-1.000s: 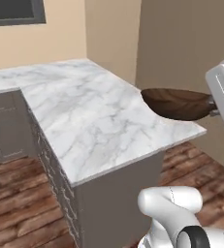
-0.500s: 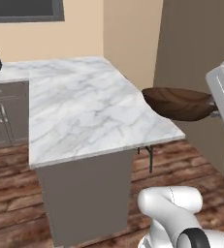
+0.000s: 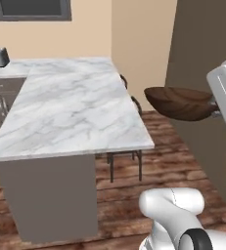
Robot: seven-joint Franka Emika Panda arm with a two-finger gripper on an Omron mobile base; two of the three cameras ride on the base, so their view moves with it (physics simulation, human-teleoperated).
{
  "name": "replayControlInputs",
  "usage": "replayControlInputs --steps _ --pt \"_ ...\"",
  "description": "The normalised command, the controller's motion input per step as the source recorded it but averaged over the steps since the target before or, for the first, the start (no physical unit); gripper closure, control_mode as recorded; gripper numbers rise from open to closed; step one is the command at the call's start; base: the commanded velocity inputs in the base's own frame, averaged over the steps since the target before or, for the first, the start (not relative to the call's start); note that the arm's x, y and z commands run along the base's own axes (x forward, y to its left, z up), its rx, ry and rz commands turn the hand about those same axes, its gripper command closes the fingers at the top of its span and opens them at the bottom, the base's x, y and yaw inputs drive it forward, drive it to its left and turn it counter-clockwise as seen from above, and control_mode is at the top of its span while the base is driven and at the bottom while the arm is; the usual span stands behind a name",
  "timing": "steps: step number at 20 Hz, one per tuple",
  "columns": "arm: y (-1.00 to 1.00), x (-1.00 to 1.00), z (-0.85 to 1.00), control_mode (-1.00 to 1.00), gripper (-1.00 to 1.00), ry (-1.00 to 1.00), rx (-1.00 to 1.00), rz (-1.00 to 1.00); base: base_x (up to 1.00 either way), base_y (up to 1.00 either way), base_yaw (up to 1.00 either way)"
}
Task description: Pick up the bowls from the cabinet and place each bowl in front of a stool on the dining counter.
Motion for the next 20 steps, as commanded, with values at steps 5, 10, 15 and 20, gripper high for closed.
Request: replayControlInputs --steps 5,10,15,20 --pt "0.0 0.0 0.0 1.0 1.0 0.0 0.0 0.0 0.01 -1.0 0.34" --pt "0.0 0.0 0.0 1.0 1.0 0.0 0.0 0.0 0.2 -1.0 0.39" --pt "0.0 0.0 0.0 1.0 1.0 0.0 0.0 0.0 0.4 -1.0 0.43" --pt "0.0 0.0 0.0 1.0 1.0 0.0 0.0 0.0 0.6 -0.95 0.5"
